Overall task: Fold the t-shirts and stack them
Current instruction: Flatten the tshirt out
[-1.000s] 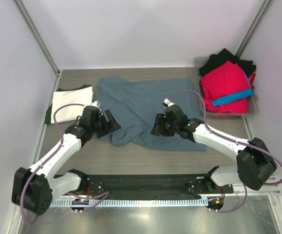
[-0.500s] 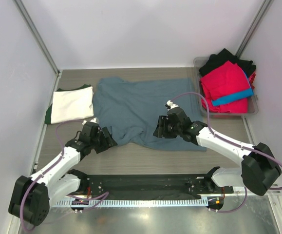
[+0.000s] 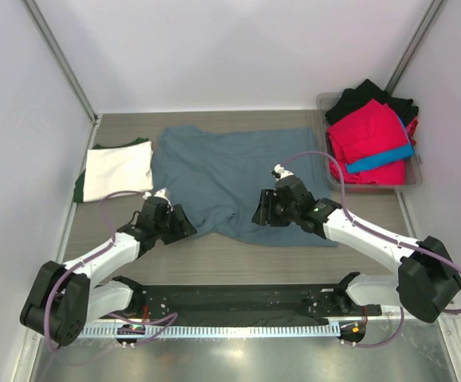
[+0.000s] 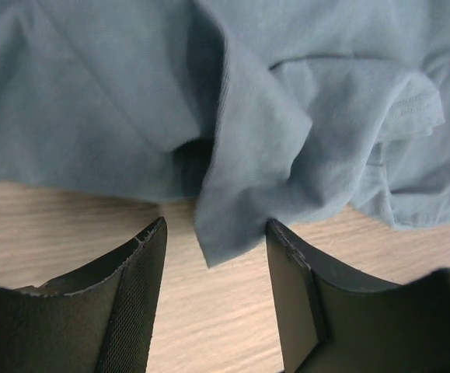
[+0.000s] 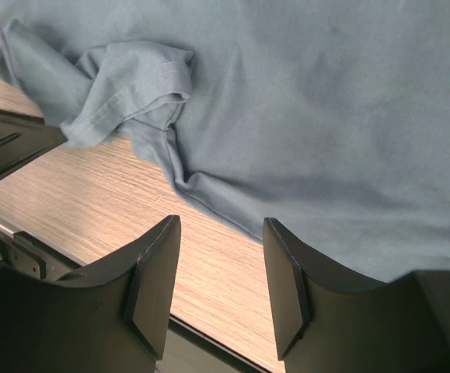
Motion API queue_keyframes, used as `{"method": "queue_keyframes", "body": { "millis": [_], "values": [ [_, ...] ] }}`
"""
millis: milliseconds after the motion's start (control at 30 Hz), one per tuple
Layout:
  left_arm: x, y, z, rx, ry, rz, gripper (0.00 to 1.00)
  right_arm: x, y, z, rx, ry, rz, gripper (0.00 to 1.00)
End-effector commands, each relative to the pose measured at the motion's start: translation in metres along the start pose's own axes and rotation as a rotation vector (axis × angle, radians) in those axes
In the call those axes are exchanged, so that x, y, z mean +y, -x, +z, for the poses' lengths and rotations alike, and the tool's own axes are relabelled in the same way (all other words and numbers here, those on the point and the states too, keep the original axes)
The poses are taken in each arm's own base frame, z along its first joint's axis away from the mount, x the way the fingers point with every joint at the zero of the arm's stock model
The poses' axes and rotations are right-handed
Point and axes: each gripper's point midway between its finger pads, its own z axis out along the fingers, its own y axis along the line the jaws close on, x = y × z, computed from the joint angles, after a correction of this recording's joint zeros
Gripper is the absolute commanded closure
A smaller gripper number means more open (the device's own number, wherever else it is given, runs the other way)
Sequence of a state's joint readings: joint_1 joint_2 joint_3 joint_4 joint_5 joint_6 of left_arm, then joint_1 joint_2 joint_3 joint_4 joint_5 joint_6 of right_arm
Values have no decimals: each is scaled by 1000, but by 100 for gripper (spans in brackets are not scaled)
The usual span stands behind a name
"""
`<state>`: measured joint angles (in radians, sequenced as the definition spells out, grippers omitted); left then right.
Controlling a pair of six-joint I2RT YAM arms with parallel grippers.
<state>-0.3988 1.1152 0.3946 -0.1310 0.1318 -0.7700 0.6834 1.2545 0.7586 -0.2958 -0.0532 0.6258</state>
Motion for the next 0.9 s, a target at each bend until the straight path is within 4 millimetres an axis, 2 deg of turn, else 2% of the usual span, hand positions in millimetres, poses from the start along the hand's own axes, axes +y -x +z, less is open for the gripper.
{"method": "queue_keyframes", "body": {
  "millis": [0, 300, 400, 433, 467, 667, 767, 800, 867],
  "values": [
    [-13, 16, 5, -50, -31, 48, 45, 7, 11, -10, -49, 26, -21, 48],
    [-28, 6, 6, -37, -75, 62, 63, 3, 9, -9, -46, 10, -20, 48],
    [-34, 4, 3, -30, -99, 50, 79, 2, 10, -10, -51, 4, -22, 48],
    [-34, 3, 1, -26, -101, 46, 93, 1, 10, -11, -53, 2, -23, 48],
    [-35, 1, 0, -19, -107, 42, 100, 0, 9, -11, -53, -4, -21, 48],
    [-43, 5, -27, -35, -126, 28, 100, -13, 8, -20, -67, -66, -22, 48],
    [-40, 5, -45, -41, -100, 21, 100, -30, 7, -32, -86, -147, -12, 47],
    [-39, 6, -51, -38, -84, 18, 100, -43, 1, -36, -81, -206, 0, 47],
    [-38, 11, -60, -68, -72, 7, 100, -57, 3, -47, -116, -270, 22, 47]
  ]
}}
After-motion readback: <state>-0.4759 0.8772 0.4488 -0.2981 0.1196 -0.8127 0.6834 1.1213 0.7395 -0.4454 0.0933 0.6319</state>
